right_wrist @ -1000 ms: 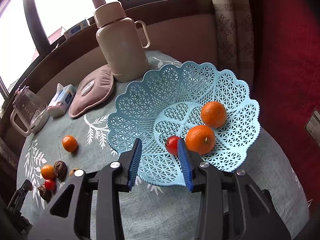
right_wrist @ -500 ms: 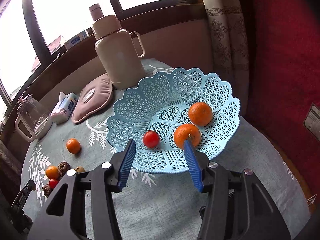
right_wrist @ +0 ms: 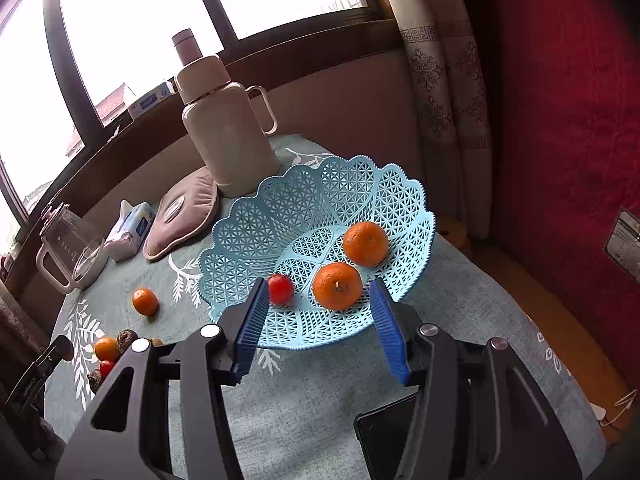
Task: Organize fruits
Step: 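Lower the tan fruit into the blue basket and open the left tool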
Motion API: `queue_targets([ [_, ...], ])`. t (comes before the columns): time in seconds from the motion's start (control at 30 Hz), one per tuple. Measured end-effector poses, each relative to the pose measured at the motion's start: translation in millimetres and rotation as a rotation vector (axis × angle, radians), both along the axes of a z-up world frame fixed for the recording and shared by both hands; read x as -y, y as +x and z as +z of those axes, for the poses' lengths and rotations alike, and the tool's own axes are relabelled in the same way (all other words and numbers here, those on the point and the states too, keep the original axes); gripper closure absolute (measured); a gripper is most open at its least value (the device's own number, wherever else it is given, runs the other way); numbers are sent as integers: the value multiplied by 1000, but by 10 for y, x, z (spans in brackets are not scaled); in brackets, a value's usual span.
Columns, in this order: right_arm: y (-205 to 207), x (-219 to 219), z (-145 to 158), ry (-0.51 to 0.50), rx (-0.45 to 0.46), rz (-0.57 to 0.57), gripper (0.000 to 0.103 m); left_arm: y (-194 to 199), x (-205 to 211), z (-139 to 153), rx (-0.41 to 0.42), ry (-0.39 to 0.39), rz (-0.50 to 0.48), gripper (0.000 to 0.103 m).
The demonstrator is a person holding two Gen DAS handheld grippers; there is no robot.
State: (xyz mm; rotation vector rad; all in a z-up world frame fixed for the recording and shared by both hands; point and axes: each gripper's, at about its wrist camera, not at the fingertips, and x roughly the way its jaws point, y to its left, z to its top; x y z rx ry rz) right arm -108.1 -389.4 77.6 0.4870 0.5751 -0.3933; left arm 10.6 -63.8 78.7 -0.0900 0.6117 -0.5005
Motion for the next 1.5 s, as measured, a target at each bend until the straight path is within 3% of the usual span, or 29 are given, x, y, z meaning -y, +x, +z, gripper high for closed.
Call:
queue_targets([
  [0.07, -27, 36, 21, -10, 6, -1, 43, -13, 188, 25, -10, -12, -55, 77],
  [0.3, -96, 170, 56, -23, 17, 7, 43, -75, 771, 46, -25, -10, -188, 77],
  [0.8, -226, 461, 88, 27, 51, -36, 42, -194, 1828, -43, -50, 27, -393, 77],
  [1.0, -232, 476, 86, 40, 52, -32, 42, -219, 2065, -155, -64, 57, -434, 76],
  [1.07, -223, 477, 79, 43, 50, -33, 42, -211, 2088, -181, -68, 64, -433, 73],
  [1.13, -216, 481, 69, 46, 48, -34, 42, -190, 2067, -196, -70, 58, -419, 46],
  [1.37, -199, 480, 56, 60, 46, -32, 42, -92, 1845, -188, -51, 34, -342, 34],
  [1.5, -208, 455, 57, 57, 47, -28, 41, -59, 1727, -171, -41, 31, -305, 22],
])
